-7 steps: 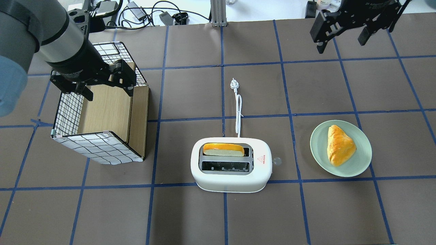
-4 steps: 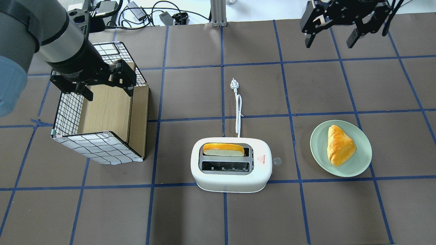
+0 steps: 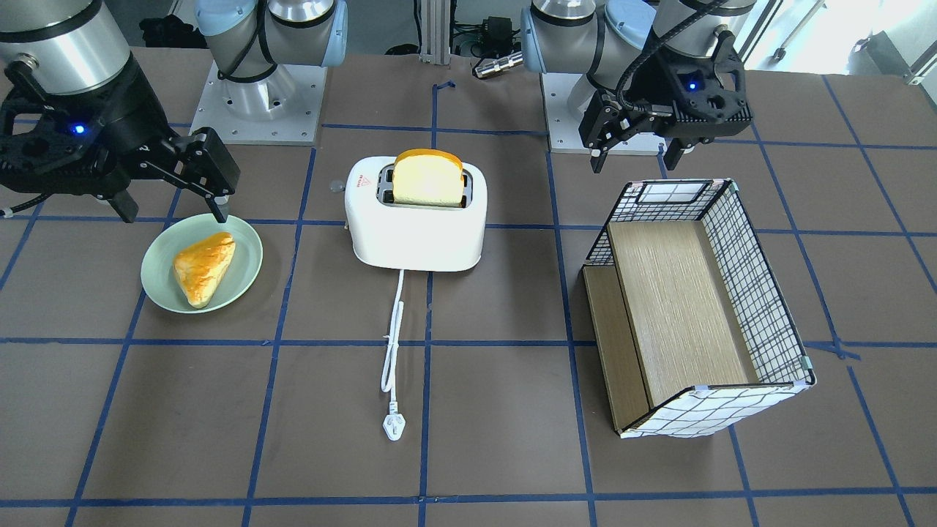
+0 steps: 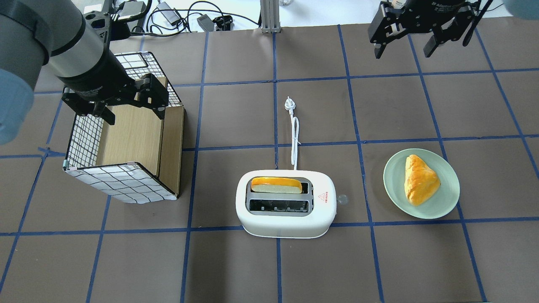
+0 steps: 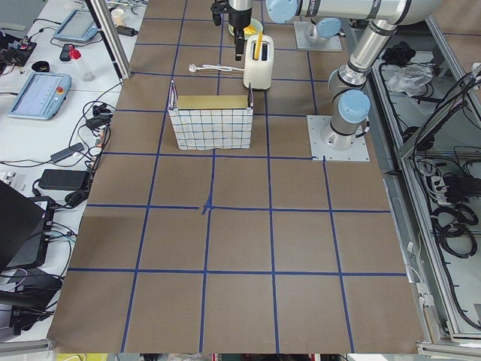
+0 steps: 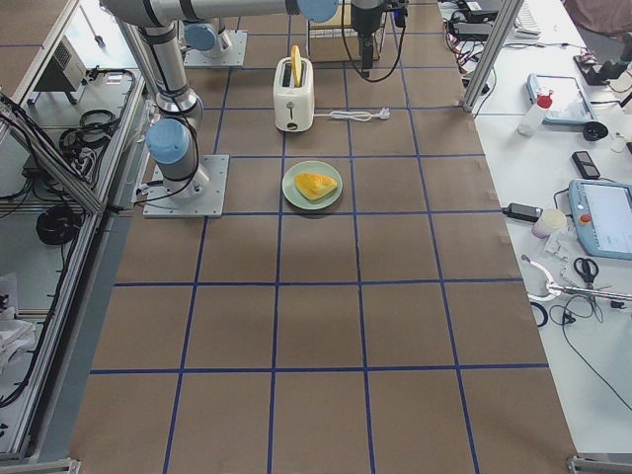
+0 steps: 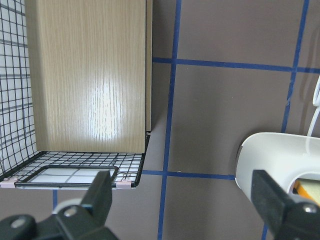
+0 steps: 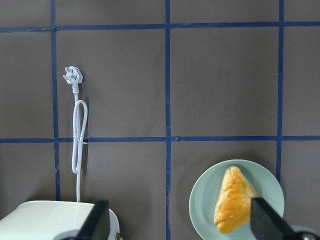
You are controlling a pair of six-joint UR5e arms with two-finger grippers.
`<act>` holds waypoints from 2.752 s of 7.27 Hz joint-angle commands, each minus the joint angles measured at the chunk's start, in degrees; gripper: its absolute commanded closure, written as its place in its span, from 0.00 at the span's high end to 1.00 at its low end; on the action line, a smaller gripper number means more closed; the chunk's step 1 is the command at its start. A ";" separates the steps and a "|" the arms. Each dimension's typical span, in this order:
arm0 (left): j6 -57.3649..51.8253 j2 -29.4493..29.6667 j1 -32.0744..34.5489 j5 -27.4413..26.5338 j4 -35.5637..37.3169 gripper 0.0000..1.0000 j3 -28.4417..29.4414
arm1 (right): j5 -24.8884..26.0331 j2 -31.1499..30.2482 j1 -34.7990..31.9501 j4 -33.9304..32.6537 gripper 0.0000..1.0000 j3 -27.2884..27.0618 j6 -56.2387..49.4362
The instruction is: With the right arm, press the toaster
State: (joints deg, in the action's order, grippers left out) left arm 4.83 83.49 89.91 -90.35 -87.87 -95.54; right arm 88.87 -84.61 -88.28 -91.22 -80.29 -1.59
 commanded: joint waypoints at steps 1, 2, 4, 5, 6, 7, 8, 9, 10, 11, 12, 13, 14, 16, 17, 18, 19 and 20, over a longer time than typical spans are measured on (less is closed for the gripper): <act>0.00 0.00 0.00 0.00 -0.02 1.00 0.00 | 0.69 -0.03 0.21 -0.10 1.00 -0.13 0.27; 0.00 0.00 0.00 0.00 -0.02 1.00 0.00 | 0.43 0.14 0.21 -0.01 1.00 0.05 0.36; 0.00 0.00 0.00 0.00 -0.02 1.00 0.00 | 0.60 0.58 0.30 0.25 1.00 0.49 0.36; 0.00 0.00 0.00 0.00 -0.02 1.00 0.00 | 0.77 -0.20 0.12 3.30 1.00 -0.38 0.88; 0.00 0.00 0.00 0.00 -0.02 1.00 0.00 | 0.86 -1.77 0.12 6.29 1.00 -0.91 2.28; 0.00 0.00 0.00 0.00 -0.02 1.00 0.00 | 0.78 -2.57 0.12 6.49 1.00 -2.05 2.47; 0.00 0.00 0.00 0.00 -0.02 1.00 0.00 | 0.78 -4.58 0.12 5.62 1.00 -4.50 2.29; 0.00 0.00 0.00 0.00 0.07 1.00 0.00 | 0.69 -4.69 0.04 2.74 1.00 -5.22 2.12; 0.00 0.00 0.00 0.00 -0.02 1.00 0.00 | 0.95 -4.60 0.03 0.02 1.00 -5.57 2.20; 0.00 0.00 0.00 0.00 0.07 1.00 0.00 | 1.30 -4.60 0.03 0.34 1.00 -5.58 2.47; 0.00 0.00 0.00 0.00 0.07 1.00 0.00 | 1.30 -4.60 0.03 0.34 1.00 -5.49 2.47; 0.00 0.00 0.00 0.00 0.07 1.00 0.00 | 1.22 -4.60 0.03 0.34 1.00 -5.40 2.47; 0.00 0.00 0.00 0.00 -0.02 1.00 0.00 | 1.21 -4.60 0.03 0.26 1.00 -5.40 2.47; 0.00 0.00 0.00 0.00 0.07 1.00 0.00 | 0.95 -4.60 0.03 0.17 1.00 -5.40 2.47; 0.00 0.00 0.00 0.00 0.07 1.00 0.00 | 1.04 -4.60 -0.05 0.17 1.00 -5.40 2.47; 0.00 0.00 0.00 0.00 -0.02 1.00 0.00 | 1.04 -4.60 0.03 0.17 1.00 -5.40 2.47; 0.00 0.00 0.00 0.00 -0.02 1.00 0.00 | 1.04 -4.60 -0.05 0.17 1.00 -5.40 2.47; 0.00 0.00 0.00 0.00 -0.02 1.00 0.00 | 1.13 -4.60 0.03 0.08 1.00 -5.40 2.47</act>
